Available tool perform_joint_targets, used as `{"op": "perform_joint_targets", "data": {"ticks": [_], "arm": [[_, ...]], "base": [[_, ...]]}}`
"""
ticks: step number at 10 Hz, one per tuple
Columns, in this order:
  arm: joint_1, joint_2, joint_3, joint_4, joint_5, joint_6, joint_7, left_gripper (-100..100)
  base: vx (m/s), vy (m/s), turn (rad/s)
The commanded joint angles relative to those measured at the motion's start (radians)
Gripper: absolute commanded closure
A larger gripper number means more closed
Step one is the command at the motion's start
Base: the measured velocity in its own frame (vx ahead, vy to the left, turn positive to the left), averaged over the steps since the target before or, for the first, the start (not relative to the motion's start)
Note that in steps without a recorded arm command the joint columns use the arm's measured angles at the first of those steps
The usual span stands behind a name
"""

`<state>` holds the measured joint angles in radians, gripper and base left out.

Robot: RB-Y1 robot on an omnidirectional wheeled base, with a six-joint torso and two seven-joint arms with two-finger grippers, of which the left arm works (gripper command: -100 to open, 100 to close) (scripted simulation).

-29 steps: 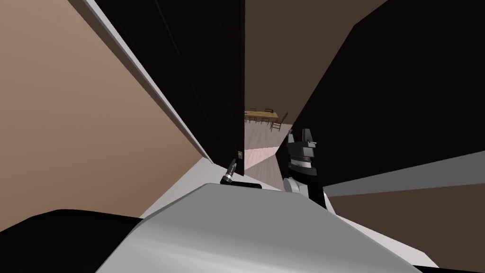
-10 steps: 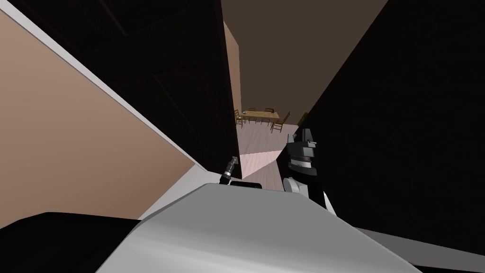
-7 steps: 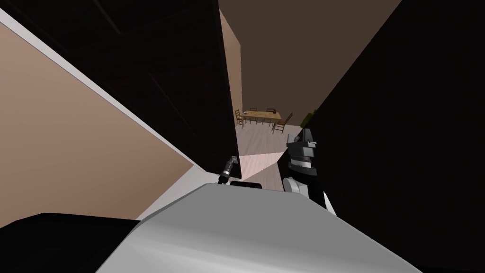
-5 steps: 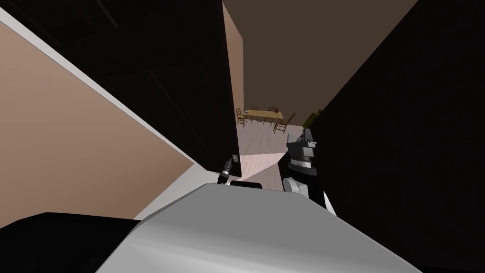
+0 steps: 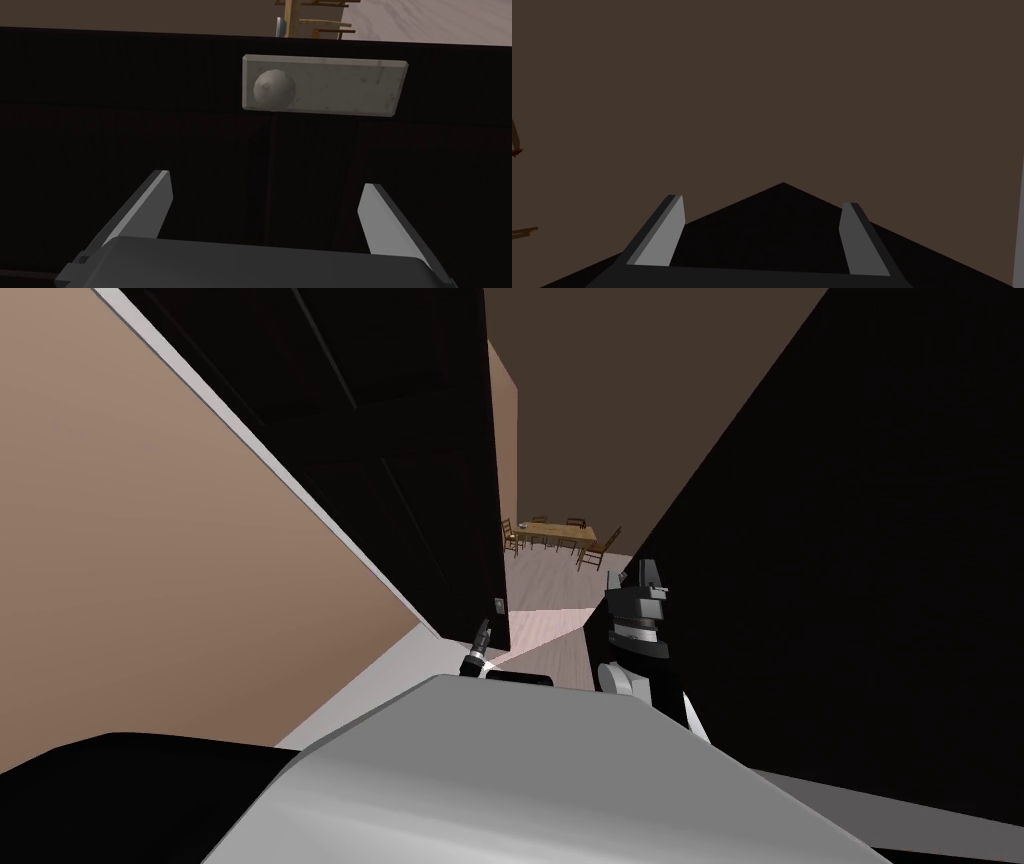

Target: Push the door open

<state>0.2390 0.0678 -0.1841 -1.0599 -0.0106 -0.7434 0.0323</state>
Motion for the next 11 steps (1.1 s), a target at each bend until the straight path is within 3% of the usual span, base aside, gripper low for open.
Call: {"op": "perform_joint_targets", "data": {"ticks": [1,10,11], "arm": [[0.0,0.0,0.0,0.0,0.0,0.0,0.0,-100],[-0.039,-0.012,0.023,0.046,0.006,-0.02,-0.011,-100],[-0.039,-0.012,0.023,0.046,0.006,-0.02,-0.011,100]], "base": [[-0.109,-0.015,0.011],[0.179,-0.026,-0.019],[-0.017,0.0,-0.007]]}}
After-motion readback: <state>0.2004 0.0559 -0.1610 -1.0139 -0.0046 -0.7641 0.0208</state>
